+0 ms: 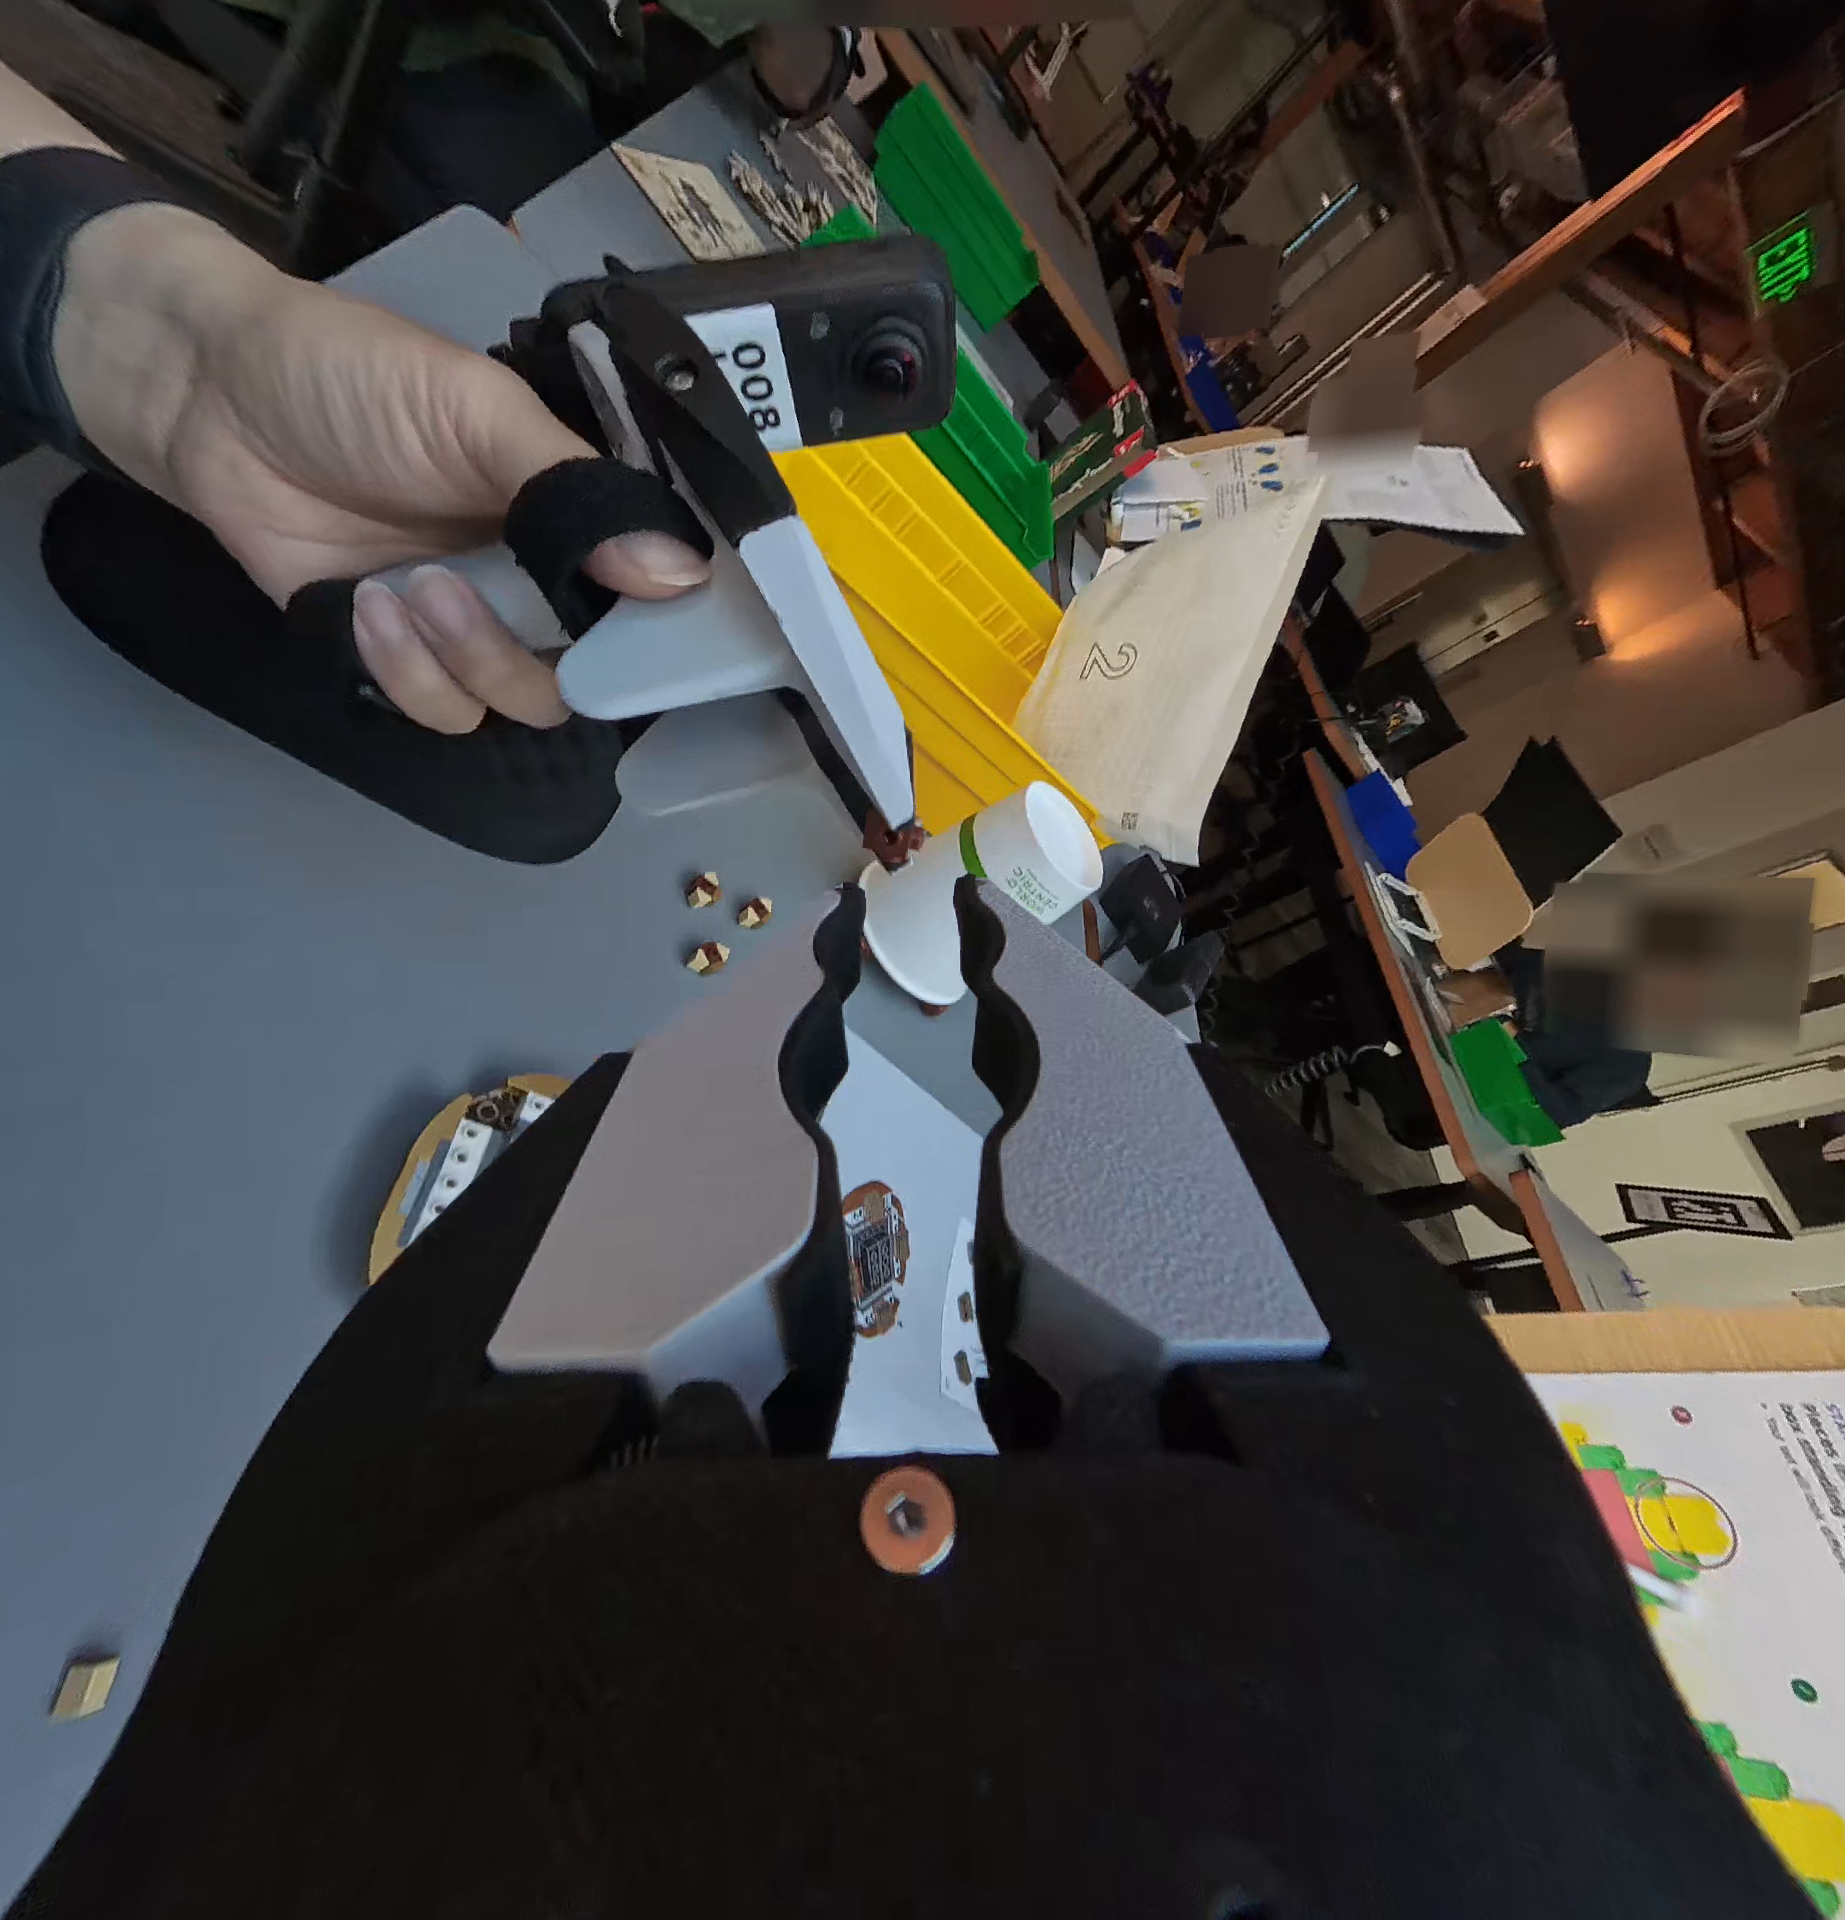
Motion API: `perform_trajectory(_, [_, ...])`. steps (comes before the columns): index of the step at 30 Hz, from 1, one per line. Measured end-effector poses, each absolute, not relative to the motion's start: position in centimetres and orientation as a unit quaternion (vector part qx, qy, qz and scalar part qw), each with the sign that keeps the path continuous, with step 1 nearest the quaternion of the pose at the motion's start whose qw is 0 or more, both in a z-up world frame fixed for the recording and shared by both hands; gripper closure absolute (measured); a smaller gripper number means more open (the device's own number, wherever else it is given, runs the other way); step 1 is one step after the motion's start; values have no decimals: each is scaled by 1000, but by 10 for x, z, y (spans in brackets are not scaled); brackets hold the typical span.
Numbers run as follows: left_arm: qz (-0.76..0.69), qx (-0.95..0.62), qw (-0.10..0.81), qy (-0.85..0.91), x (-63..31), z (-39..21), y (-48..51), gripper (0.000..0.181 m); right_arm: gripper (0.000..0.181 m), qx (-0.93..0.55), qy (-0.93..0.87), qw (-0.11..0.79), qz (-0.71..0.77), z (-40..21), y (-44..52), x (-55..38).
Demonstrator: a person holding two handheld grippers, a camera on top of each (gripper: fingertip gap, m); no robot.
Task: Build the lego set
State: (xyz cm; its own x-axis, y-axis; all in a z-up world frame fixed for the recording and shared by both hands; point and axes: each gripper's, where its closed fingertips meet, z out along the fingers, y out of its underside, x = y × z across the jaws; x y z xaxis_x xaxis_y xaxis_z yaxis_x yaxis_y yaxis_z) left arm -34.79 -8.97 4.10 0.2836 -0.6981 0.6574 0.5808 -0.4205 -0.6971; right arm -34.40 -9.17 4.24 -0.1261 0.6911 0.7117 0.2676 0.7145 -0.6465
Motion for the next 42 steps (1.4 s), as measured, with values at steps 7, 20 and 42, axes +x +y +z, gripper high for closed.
perform_trajectory(7, [-604, -580, 545, 37, -352, 45, -92, 172, 159, -349, -697, 586, 224, 47, -98, -362])
perform_trajectory(20, [-586, -574, 571, 38, -362, 52, -90, 165, 170, -357, -680, 603, 214, 43, -94, -373])
perform_trajectory(42, [-711, -527, 458, 80, -349, 60, -111, 174, 170, -280, -658, 642, 277, 64, -110, -360])
